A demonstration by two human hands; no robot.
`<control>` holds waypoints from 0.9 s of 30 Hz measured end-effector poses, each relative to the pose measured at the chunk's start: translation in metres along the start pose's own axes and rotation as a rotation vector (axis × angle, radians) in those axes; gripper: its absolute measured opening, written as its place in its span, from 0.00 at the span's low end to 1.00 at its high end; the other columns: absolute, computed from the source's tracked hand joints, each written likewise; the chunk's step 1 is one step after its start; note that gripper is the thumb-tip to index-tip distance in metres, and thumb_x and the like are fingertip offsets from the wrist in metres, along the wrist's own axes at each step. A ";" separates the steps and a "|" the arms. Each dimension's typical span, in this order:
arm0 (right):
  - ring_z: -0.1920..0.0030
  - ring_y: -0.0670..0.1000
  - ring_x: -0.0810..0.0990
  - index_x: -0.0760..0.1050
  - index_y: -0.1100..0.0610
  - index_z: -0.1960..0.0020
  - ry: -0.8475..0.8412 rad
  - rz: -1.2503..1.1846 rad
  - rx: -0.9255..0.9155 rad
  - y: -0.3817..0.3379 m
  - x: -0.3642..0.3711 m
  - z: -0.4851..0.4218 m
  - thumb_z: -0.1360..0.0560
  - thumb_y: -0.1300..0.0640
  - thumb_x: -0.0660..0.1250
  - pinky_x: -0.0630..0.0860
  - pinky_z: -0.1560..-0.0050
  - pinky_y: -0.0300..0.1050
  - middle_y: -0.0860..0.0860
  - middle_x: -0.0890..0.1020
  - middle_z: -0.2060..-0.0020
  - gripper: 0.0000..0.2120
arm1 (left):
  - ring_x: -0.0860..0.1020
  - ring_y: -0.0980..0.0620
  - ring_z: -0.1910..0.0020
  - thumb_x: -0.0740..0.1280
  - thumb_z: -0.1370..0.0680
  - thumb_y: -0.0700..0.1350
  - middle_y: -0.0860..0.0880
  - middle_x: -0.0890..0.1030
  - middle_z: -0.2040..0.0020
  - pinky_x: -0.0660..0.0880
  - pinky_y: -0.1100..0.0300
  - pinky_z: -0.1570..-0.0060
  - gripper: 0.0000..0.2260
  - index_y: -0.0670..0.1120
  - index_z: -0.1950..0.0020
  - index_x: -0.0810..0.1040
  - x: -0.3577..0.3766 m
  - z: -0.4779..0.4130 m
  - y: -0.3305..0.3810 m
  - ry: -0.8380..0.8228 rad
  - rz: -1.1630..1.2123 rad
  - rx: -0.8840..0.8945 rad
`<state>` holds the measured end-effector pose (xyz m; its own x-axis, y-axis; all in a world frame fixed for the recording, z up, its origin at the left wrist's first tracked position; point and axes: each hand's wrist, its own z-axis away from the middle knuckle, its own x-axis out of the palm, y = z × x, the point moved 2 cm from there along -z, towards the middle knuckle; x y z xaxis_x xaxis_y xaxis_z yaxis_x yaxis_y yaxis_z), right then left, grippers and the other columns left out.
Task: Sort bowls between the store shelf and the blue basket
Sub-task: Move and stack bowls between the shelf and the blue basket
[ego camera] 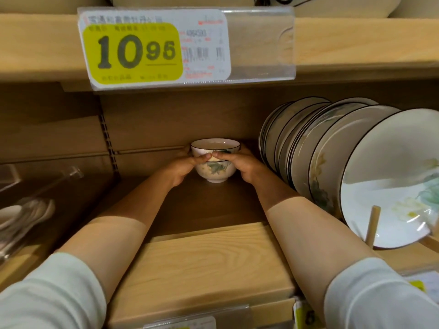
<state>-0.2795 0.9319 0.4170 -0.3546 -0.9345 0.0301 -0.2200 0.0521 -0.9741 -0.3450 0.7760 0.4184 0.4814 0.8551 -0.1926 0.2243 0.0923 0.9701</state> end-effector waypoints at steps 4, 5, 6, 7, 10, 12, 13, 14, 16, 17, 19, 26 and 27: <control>0.39 0.52 0.78 0.69 0.58 0.31 0.002 0.024 0.011 0.003 0.000 -0.001 0.37 0.57 0.81 0.75 0.36 0.51 0.54 0.78 0.37 0.38 | 0.66 0.50 0.28 0.73 0.26 0.48 0.48 0.66 0.25 0.65 0.55 0.31 0.37 0.50 0.22 0.57 -0.001 -0.003 -0.004 0.007 -0.037 -0.003; 0.38 0.52 0.78 0.68 0.57 0.31 0.002 0.024 0.014 0.004 0.000 0.000 0.37 0.58 0.81 0.75 0.37 0.51 0.54 0.78 0.37 0.38 | 0.66 0.49 0.27 0.73 0.26 0.49 0.48 0.66 0.24 0.64 0.53 0.29 0.38 0.50 0.22 0.56 -0.002 -0.004 -0.005 0.010 -0.051 -0.012; 0.38 0.53 0.77 0.68 0.57 0.30 0.001 0.022 0.015 0.005 0.000 0.000 0.37 0.57 0.81 0.75 0.36 0.51 0.54 0.77 0.37 0.39 | 0.64 0.49 0.26 0.73 0.26 0.50 0.48 0.64 0.24 0.63 0.52 0.28 0.39 0.50 0.21 0.55 -0.002 -0.005 -0.007 0.014 -0.066 -0.025; 0.37 0.52 0.77 0.67 0.57 0.30 0.002 0.022 0.014 0.006 0.000 0.001 0.37 0.57 0.81 0.75 0.37 0.50 0.53 0.77 0.36 0.40 | 0.63 0.48 0.26 0.73 0.26 0.51 0.48 0.63 0.23 0.62 0.52 0.28 0.40 0.50 0.21 0.54 -0.002 -0.004 -0.008 0.016 -0.083 -0.041; 0.40 0.50 0.76 0.67 0.56 0.31 0.010 0.022 0.000 0.005 0.000 0.003 0.37 0.57 0.81 0.75 0.44 0.43 0.52 0.77 0.37 0.39 | 0.62 0.47 0.25 0.73 0.28 0.55 0.48 0.62 0.22 0.61 0.48 0.27 0.41 0.51 0.21 0.53 -0.003 -0.002 -0.007 0.031 -0.121 -0.084; 0.45 0.47 0.77 0.69 0.55 0.34 0.009 0.026 -0.005 0.002 0.001 0.006 0.37 0.56 0.81 0.74 0.54 0.36 0.49 0.78 0.42 0.35 | 0.64 0.46 0.26 0.74 0.28 0.54 0.47 0.63 0.23 0.64 0.46 0.29 0.41 0.50 0.21 0.55 -0.001 0.001 -0.005 0.039 -0.139 -0.095; 0.49 0.45 0.77 0.71 0.53 0.38 0.014 0.031 -0.003 0.001 0.003 0.008 0.37 0.56 0.81 0.72 0.58 0.33 0.47 0.78 0.46 0.32 | 0.66 0.46 0.27 0.74 0.28 0.52 0.47 0.65 0.25 0.65 0.47 0.30 0.40 0.50 0.22 0.56 0.001 0.004 -0.004 0.044 -0.151 -0.095; 0.52 0.42 0.77 0.71 0.50 0.43 0.023 0.034 -0.001 0.001 0.004 0.010 0.37 0.56 0.81 0.71 0.61 0.31 0.44 0.78 0.50 0.27 | 0.68 0.46 0.29 0.74 0.28 0.50 0.47 0.68 0.26 0.68 0.49 0.33 0.38 0.49 0.23 0.59 0.003 0.007 -0.003 0.050 -0.163 -0.091; 0.57 0.37 0.75 0.70 0.46 0.52 0.042 0.025 0.000 0.001 0.007 0.011 0.36 0.56 0.81 0.70 0.64 0.29 0.40 0.76 0.56 0.23 | 0.72 0.48 0.34 0.74 0.28 0.45 0.47 0.72 0.30 0.71 0.52 0.39 0.34 0.48 0.25 0.63 0.010 0.012 -0.002 0.080 -0.164 -0.072; 0.58 0.37 0.74 0.69 0.45 0.53 0.052 0.015 0.004 0.001 0.009 0.012 0.36 0.56 0.81 0.70 0.64 0.30 0.40 0.75 0.57 0.23 | 0.73 0.49 0.38 0.74 0.27 0.42 0.48 0.73 0.31 0.72 0.55 0.44 0.32 0.47 0.26 0.64 0.015 0.014 -0.002 0.110 -0.149 -0.055; 0.58 0.39 0.74 0.68 0.46 0.50 0.075 0.002 0.004 0.000 0.012 0.015 0.36 0.55 0.81 0.69 0.63 0.31 0.40 0.74 0.57 0.24 | 0.75 0.52 0.45 0.72 0.26 0.38 0.48 0.76 0.36 0.72 0.59 0.52 0.28 0.47 0.28 0.67 0.023 0.018 -0.003 0.185 -0.123 -0.011; 0.47 0.47 0.76 0.67 0.49 0.42 0.131 0.012 -0.061 0.003 0.013 0.013 0.37 0.57 0.81 0.73 0.48 0.40 0.46 0.76 0.47 0.31 | 0.76 0.54 0.55 0.69 0.24 0.38 0.46 0.80 0.44 0.72 0.63 0.60 0.17 0.45 0.36 0.74 0.036 0.021 -0.005 0.327 -0.118 -0.022; 0.45 0.47 0.75 0.67 0.49 0.41 0.132 0.012 -0.060 0.002 0.013 0.013 0.37 0.57 0.81 0.72 0.47 0.42 0.47 0.76 0.46 0.32 | 0.76 0.53 0.53 0.69 0.24 0.38 0.46 0.80 0.43 0.73 0.62 0.59 0.17 0.45 0.36 0.74 0.038 0.021 -0.006 0.333 -0.123 -0.033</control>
<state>-0.2731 0.9155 0.4121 -0.4728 -0.8797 0.0515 -0.2675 0.0876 -0.9596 -0.3100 0.7967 0.4026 0.1484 0.9555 -0.2551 0.2331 0.2169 0.9480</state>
